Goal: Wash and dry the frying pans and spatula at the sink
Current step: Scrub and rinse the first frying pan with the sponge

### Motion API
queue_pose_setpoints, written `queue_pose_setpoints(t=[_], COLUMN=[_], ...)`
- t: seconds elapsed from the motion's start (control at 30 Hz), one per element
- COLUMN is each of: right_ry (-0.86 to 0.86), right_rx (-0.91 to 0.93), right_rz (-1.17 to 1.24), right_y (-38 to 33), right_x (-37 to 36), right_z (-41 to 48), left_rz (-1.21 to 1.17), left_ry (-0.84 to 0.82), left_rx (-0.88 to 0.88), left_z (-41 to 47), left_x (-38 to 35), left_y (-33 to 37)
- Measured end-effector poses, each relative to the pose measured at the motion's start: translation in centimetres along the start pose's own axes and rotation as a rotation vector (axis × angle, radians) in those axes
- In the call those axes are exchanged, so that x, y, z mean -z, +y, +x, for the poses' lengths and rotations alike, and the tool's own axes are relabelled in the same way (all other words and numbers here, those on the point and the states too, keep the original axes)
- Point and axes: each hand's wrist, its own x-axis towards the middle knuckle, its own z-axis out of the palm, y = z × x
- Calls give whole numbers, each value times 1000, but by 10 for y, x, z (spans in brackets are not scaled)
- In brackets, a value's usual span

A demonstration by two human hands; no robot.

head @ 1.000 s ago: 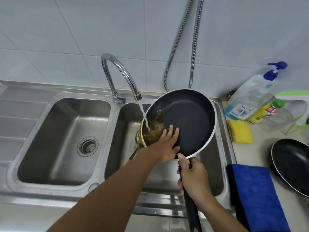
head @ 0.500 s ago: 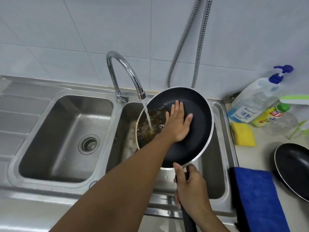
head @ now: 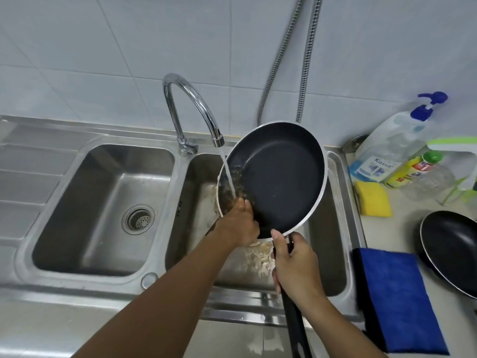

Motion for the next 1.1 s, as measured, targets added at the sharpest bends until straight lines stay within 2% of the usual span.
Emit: queue_pose_setpoints(t=[0.1, 0.3, 0.37, 0.47, 0.6, 0.67, 0.8, 0.87, 0.97, 1.1], right_ry=[15, 64, 79, 77, 97, 108, 144, 153, 162, 172], right_rx=[12, 46, 54, 62, 101, 114, 120, 122, 152, 189], right_rz=[-14, -83, -104, -77, -82, -92, -110, -122, -183, -243], right_y=[2, 4, 6, 10, 16, 19, 15, 12, 9, 8], right_x=[-5, 0, 2, 5, 6, 8, 11, 13, 16, 17], right_z=[3, 11, 12, 9, 6, 7, 9, 12, 17, 13], left_rz=[-16, -534, -581, -496, -226, -183, 159, 223, 216, -48], left_ry=[-18, -21, -12, -1, 33, 78, 150, 170, 143, 198], left_rx=[-13, -238, -349, -377, -210, -154, -200, -194, -131, -63], left_z=[-4, -9, -7, -1, 15, 21, 16, 10, 7, 6], left_x=[8, 1, -3, 0, -1, -1, 8, 14, 13, 5], left_y=[10, 31, 33, 39, 27, 11, -9, -10, -19, -31])
